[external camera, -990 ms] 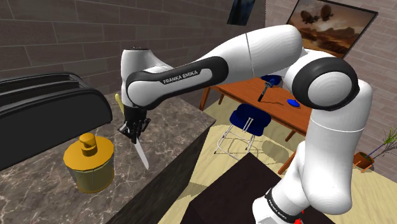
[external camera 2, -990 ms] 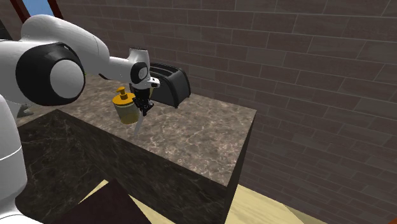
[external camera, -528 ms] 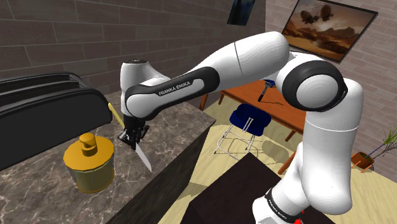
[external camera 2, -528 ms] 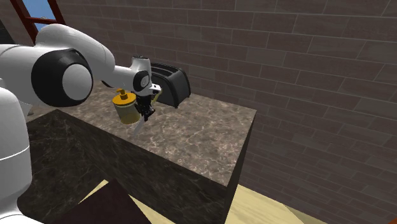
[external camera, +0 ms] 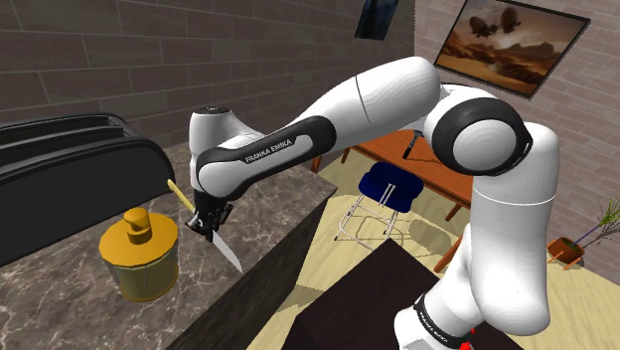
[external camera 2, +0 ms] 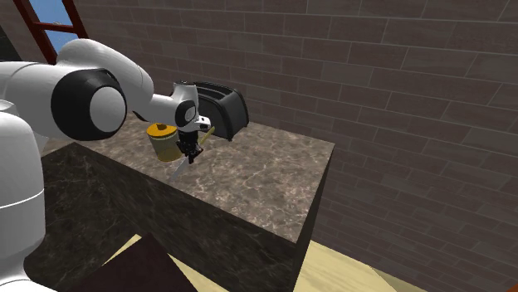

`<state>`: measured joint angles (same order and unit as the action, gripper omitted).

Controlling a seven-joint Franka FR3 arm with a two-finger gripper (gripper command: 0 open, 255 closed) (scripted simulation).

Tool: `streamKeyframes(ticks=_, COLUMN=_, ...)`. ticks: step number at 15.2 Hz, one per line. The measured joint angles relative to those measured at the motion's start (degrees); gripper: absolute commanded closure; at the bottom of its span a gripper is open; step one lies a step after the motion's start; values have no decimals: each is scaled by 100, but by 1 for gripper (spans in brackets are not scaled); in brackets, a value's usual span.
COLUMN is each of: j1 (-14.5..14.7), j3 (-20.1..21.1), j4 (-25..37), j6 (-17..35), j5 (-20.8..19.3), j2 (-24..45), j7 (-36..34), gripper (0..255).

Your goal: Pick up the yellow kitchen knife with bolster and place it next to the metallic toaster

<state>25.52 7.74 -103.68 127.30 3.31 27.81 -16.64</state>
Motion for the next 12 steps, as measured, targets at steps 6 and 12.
streamKeyframes(ticks=6, j1=1, j3=0, j4=-3, j6=5, j5=0, j2=4, j7=0, gripper=0)
streamKeyframes(ticks=12, j1=-18, j3=3, j4=58, j6=-184, j5=9, j2=-127, j7=6, gripper=0)
